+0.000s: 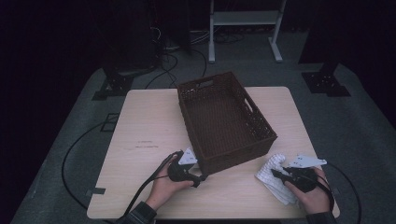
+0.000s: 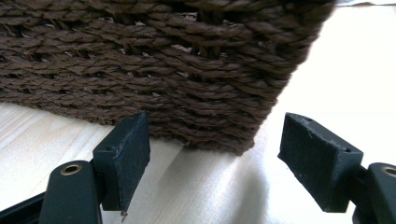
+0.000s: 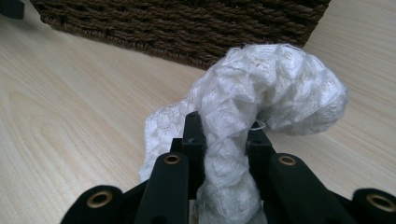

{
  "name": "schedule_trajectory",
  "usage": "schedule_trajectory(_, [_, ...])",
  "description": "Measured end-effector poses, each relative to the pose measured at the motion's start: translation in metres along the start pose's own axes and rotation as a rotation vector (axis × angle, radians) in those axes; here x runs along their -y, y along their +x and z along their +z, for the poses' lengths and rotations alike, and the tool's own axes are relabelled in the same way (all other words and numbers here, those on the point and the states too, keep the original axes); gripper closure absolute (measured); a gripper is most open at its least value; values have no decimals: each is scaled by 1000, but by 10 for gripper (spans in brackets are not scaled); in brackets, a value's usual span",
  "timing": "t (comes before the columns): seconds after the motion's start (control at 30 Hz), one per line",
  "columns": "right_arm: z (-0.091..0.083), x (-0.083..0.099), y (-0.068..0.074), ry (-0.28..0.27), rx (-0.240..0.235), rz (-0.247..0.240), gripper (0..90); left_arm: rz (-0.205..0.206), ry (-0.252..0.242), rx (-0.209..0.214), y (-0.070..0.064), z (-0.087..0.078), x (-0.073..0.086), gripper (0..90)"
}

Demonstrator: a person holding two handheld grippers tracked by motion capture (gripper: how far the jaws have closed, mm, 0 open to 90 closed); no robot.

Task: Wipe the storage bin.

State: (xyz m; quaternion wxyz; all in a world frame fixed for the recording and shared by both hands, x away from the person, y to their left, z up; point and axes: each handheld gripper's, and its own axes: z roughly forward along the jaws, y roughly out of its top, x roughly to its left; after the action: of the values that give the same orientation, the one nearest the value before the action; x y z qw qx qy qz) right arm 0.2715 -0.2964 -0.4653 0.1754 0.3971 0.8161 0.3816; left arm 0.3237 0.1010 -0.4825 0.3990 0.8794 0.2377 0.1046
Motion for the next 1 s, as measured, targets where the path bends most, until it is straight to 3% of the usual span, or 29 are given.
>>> schedule_trajectory(0.07, [0,0,0,0,0,0,754,-4,4,-29,2,2,0,238])
schedule_trajectory(0.17, [0,0,0,0,-1,-1,753,-14,-2,-36,2,4,1,239])
schedule_trajectory(0.3, [-2,-1,-2,-5,-4,-2,750,-48,-12,-47,1,7,4,238])
schedule_trajectory(0.33, [-2,-2,-3,-2,-3,-4,750,-79,-34,-53,-1,9,7,238])
schedule_trajectory(0.5, [-4,-1,-6,-5,-8,-9,751,-101,-31,-84,-6,11,11,233])
schedule_trajectory(0.63, [-2,-4,-12,-10,-19,-10,750,-76,13,-120,-9,15,10,234])
schedule_trajectory(1.0, [-2,-14,-15,-33,-17,-22,750,-71,10,-112,-9,15,9,247])
